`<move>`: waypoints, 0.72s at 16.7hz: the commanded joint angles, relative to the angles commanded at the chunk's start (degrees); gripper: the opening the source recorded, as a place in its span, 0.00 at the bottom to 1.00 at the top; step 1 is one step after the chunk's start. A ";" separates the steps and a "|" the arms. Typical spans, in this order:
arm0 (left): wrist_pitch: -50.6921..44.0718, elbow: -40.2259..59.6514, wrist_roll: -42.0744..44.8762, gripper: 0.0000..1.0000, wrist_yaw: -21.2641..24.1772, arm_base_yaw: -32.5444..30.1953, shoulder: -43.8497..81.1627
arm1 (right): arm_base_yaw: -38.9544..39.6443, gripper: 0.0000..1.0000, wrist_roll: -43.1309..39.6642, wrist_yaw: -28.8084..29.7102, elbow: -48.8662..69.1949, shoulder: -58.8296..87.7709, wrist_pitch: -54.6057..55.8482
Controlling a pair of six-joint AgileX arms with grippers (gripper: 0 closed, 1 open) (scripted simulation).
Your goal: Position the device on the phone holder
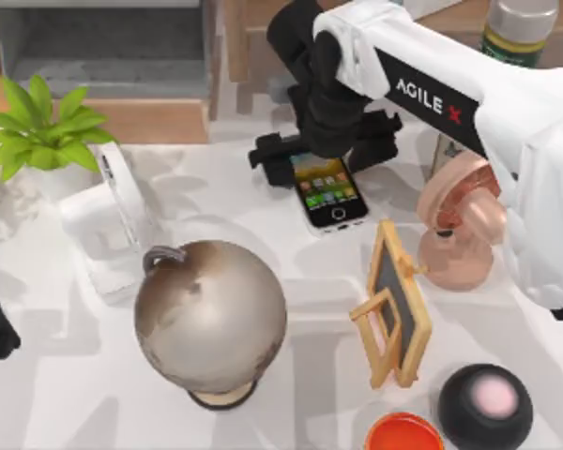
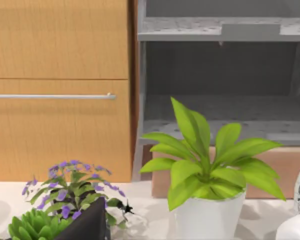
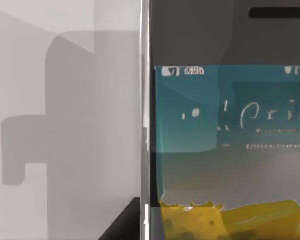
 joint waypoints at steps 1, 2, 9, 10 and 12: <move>0.00 0.00 0.00 1.00 0.00 0.00 0.00 | 0.00 0.00 0.00 0.00 0.00 0.00 0.00; 0.00 0.00 0.00 1.00 0.00 0.00 0.00 | 0.00 0.00 0.00 0.00 0.00 0.00 0.00; 0.00 0.00 0.00 1.00 0.00 0.00 0.00 | 0.16 0.00 -0.02 0.80 -0.97 -2.77 -1.22; 0.00 0.00 0.00 1.00 0.00 0.00 0.00 | 0.17 0.00 -0.03 0.79 -0.20 -2.68 -1.96; 0.00 0.00 0.00 1.00 0.00 0.00 0.00 | 0.16 0.00 -0.03 0.81 1.41 -2.60 -3.39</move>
